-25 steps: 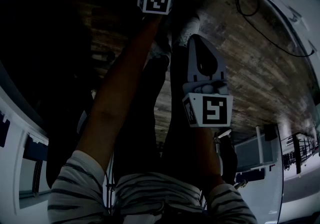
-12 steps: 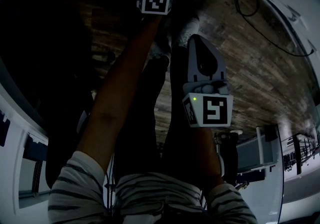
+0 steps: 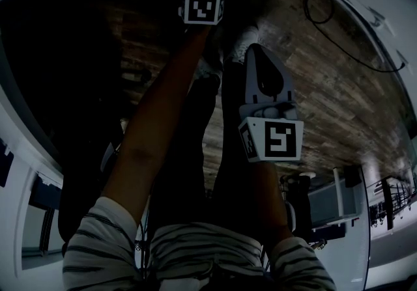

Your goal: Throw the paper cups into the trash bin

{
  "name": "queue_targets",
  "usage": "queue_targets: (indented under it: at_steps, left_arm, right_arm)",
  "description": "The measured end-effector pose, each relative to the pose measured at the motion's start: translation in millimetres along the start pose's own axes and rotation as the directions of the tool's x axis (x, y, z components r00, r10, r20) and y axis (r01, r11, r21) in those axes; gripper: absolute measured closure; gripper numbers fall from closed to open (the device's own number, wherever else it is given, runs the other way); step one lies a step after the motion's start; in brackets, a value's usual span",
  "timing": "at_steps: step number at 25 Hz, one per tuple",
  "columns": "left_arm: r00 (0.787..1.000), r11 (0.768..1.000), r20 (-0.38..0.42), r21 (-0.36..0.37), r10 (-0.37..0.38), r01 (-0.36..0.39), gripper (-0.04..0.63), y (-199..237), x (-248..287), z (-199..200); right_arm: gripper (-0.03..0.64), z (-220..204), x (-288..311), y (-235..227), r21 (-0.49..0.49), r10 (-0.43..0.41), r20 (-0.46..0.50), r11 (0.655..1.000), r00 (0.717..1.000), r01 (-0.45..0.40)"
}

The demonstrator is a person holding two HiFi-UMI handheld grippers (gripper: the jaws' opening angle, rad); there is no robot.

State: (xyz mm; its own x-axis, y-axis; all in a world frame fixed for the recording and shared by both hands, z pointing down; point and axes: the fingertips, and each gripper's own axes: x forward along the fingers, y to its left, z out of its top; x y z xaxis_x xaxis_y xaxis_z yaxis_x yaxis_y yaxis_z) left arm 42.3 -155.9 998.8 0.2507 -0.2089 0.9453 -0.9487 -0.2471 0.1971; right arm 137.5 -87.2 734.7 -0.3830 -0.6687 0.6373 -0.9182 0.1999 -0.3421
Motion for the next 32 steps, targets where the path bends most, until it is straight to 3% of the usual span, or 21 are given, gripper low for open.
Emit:
queue_targets:
  at_steps: [13,32]
  left_arm:
    - [1.0,1.0,0.014,-0.024,-0.017,0.017,0.3,-10,-52,5]
    - [0.983,0.988,0.174,-0.129,-0.064,0.087,0.361,-31,-162,28]
  right_arm:
    - [0.599,31,-23,12,-0.028,-0.013,0.044,1.0,0.999,0.014]
    - [0.599,68,-66,48,-0.075,-0.013,0.078,0.997,0.997,0.019]
